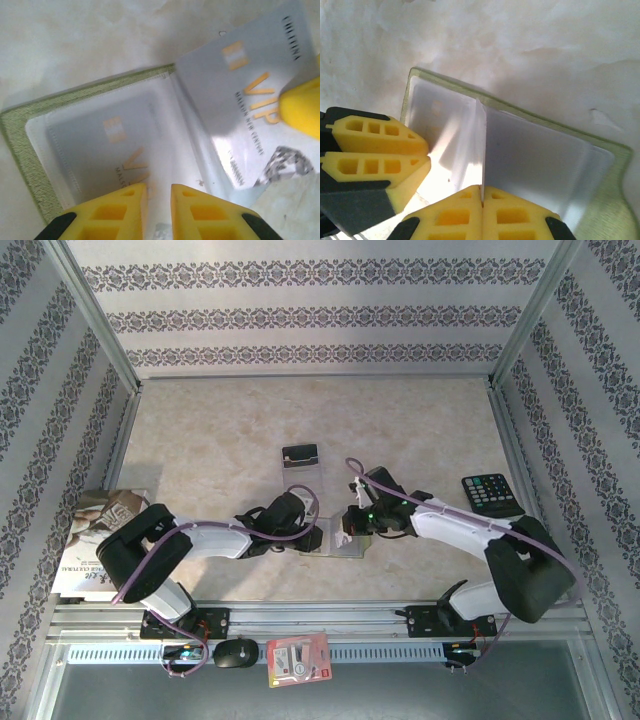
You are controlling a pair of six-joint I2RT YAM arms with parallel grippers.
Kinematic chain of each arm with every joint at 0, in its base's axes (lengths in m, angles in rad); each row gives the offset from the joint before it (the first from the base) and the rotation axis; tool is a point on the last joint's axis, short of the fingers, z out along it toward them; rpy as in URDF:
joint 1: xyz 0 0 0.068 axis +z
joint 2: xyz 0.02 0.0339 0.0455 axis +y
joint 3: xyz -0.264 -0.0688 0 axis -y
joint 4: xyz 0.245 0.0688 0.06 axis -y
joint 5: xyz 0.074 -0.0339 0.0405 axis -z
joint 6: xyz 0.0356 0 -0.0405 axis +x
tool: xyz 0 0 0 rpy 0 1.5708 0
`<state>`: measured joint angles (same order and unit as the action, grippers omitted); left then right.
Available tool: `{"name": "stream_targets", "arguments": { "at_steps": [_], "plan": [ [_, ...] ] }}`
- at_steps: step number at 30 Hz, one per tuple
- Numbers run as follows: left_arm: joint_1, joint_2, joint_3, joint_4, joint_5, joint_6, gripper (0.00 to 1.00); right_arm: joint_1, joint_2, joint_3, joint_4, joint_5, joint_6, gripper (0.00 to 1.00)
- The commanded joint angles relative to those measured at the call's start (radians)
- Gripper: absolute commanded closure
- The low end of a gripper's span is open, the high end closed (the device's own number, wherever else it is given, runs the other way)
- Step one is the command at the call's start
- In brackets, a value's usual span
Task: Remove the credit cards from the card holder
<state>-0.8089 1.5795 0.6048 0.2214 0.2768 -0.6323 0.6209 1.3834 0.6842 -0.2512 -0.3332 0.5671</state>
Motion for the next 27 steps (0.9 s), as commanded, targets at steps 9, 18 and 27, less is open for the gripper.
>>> {"name": "stream_targets", "arguments": {
  "at_steps": [9,18,27],
  "plan": [
    [0.078,-0.307,0.016,-0.157,0.001,0.010,0.69,-0.006,-0.167,0.159,-0.146,0.132,-0.227,1.00],
    [0.232,-0.636,-0.051,-0.344,-0.005,0.002,0.01,0.000,-0.013,0.498,-0.135,0.148,-0.539,1.00],
    [0.279,-0.817,-0.093,-0.441,-0.067,0.004,0.01,0.002,0.223,0.863,-0.318,0.019,-0.921,1.00]
  ]
}}
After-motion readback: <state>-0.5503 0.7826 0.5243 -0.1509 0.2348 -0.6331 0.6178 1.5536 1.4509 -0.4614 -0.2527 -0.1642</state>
